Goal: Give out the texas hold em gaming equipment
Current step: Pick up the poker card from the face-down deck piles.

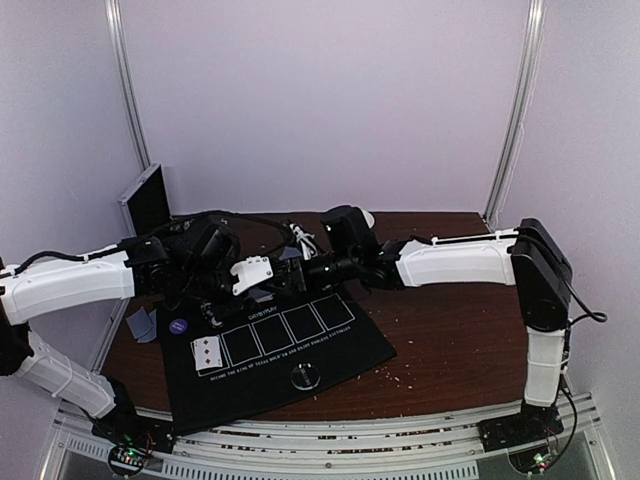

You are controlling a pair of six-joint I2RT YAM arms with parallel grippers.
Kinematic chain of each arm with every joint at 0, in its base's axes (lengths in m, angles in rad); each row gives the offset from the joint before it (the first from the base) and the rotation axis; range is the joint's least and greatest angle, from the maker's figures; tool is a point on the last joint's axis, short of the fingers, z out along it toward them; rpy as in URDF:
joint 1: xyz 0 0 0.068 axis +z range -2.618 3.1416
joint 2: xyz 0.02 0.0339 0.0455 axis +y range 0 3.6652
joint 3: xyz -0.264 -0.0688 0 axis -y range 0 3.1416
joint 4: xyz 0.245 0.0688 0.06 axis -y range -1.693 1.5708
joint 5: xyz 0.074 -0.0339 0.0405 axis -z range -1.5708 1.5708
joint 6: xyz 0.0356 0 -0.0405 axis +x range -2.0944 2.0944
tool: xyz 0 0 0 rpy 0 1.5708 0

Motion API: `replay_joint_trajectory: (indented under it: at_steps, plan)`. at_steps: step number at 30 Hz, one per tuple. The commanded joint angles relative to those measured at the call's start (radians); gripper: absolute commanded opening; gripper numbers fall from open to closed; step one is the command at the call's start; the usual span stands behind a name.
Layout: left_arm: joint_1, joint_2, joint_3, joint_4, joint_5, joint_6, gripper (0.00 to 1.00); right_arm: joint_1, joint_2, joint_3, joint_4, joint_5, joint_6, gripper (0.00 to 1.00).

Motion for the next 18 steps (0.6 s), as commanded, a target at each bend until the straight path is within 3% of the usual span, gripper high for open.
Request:
replay_joint_trajectory:
  at_steps: [1, 18]
  plan:
    - [-0.001, -0.004, 0.014, 0.039, -0.017, 0.003, 0.50, -0.002, -0.059, -0.015, -0.090, 0.066, -0.054, 0.54]
    - [-0.001, 0.008, 0.003, 0.040, -0.052, -0.007, 0.50, -0.006, -0.112, -0.002, -0.164, 0.083, -0.082, 0.00]
